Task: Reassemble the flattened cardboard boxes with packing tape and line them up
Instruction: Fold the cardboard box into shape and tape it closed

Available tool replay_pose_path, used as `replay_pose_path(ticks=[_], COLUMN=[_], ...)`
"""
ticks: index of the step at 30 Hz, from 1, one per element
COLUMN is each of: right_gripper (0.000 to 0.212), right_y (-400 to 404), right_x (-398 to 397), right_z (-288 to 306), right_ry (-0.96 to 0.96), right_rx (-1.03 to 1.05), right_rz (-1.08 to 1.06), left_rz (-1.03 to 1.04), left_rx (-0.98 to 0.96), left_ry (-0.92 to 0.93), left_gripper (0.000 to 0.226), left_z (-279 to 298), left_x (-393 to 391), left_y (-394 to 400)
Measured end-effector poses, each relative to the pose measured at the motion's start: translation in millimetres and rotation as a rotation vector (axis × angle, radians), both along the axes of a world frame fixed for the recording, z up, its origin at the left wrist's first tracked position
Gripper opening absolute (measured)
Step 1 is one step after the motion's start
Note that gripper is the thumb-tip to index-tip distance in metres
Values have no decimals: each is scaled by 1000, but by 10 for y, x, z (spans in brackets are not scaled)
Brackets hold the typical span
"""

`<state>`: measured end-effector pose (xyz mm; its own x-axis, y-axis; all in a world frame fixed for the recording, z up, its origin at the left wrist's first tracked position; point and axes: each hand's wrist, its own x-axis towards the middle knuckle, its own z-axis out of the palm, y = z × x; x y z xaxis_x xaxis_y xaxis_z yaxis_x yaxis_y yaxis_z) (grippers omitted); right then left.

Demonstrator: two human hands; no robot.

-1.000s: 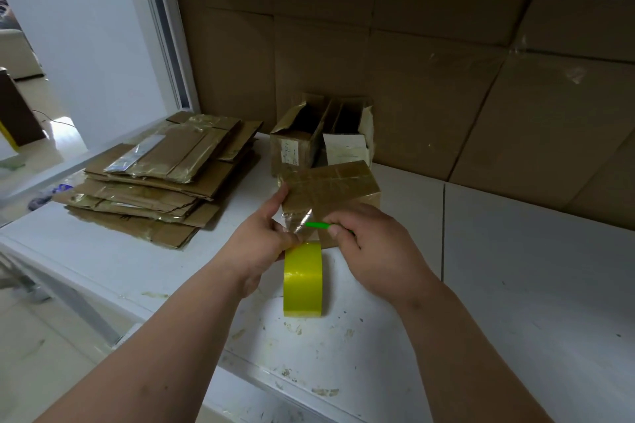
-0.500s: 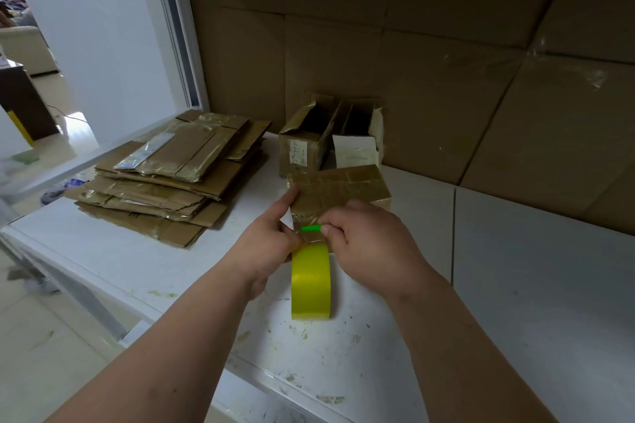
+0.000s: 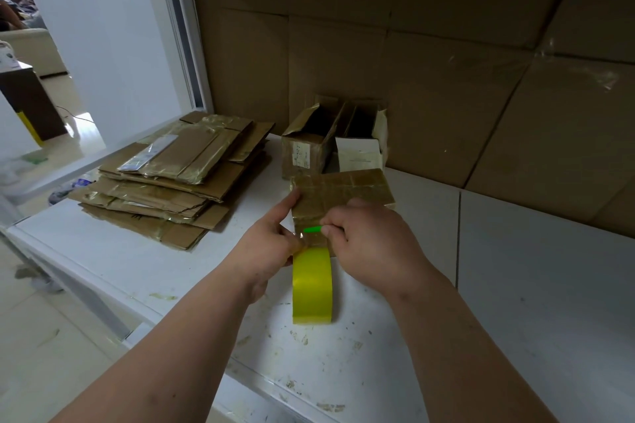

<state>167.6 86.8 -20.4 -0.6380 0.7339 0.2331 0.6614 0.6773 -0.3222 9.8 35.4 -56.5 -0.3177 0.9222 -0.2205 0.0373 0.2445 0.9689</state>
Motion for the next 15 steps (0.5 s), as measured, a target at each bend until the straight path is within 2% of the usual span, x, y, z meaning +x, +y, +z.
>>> replay_pose_path(ticks=[7, 10, 15], right_gripper=[22, 22, 24], right_y=[90, 168, 212], right_x=[130, 297, 467], right_z=[-42, -110, -376], right_ry=[-17, -92, -44], right_rx=[-4, -14, -170], right_rz=[-57, -132, -246], left_rz=[7, 15, 36], left_rx=[-29, -36, 13], left_ry=[44, 26, 19], left_gripper=[81, 81, 77], left_z=[5, 6, 2], left_x=[-8, -21, 16], left_y=[-1, 9, 38])
